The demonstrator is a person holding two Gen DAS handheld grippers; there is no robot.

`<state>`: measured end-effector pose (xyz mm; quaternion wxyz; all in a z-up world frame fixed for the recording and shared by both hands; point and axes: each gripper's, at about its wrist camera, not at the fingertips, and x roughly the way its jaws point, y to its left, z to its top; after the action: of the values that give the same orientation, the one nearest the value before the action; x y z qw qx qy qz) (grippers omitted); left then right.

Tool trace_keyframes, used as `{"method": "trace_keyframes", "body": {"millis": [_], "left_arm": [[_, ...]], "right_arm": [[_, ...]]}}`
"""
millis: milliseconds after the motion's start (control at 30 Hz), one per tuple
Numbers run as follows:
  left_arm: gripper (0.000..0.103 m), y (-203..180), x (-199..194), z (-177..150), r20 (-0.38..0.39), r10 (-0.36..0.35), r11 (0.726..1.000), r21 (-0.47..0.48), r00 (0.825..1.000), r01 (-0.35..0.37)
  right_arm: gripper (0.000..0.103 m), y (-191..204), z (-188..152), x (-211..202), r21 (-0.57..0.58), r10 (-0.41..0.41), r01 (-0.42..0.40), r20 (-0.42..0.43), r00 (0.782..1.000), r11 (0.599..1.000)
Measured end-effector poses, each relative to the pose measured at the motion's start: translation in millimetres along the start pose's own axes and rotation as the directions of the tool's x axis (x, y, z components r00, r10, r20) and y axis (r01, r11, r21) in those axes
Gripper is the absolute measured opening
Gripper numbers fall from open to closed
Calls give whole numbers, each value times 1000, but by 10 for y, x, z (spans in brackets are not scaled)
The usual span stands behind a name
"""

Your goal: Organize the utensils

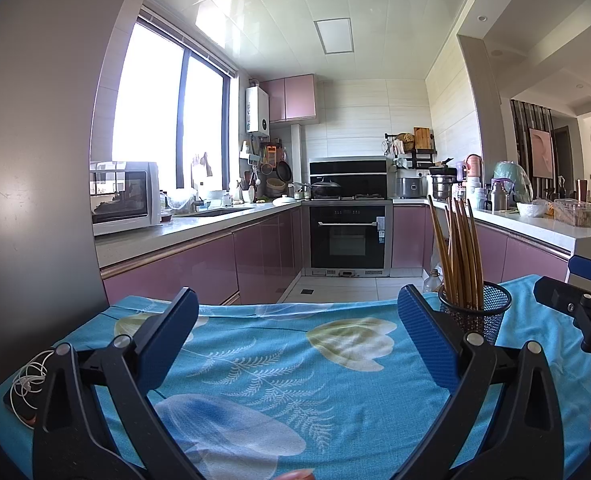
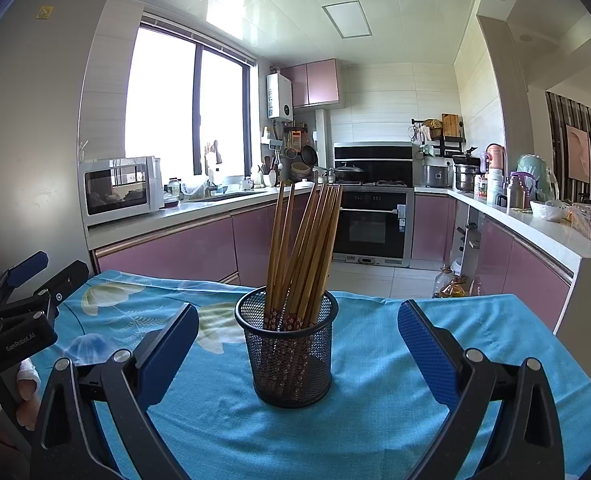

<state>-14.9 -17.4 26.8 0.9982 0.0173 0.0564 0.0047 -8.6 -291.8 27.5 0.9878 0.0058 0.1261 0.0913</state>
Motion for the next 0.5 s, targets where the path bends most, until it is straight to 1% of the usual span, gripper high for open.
{"method": "trace_keyframes", "body": {"millis": [500], "left_arm": [[98, -6, 0, 8, -1, -2, 1000, 2, 1000, 2]], "right_arm": [[96, -14, -7, -5, 3, -2, 2, 2, 1000, 1000]]}}
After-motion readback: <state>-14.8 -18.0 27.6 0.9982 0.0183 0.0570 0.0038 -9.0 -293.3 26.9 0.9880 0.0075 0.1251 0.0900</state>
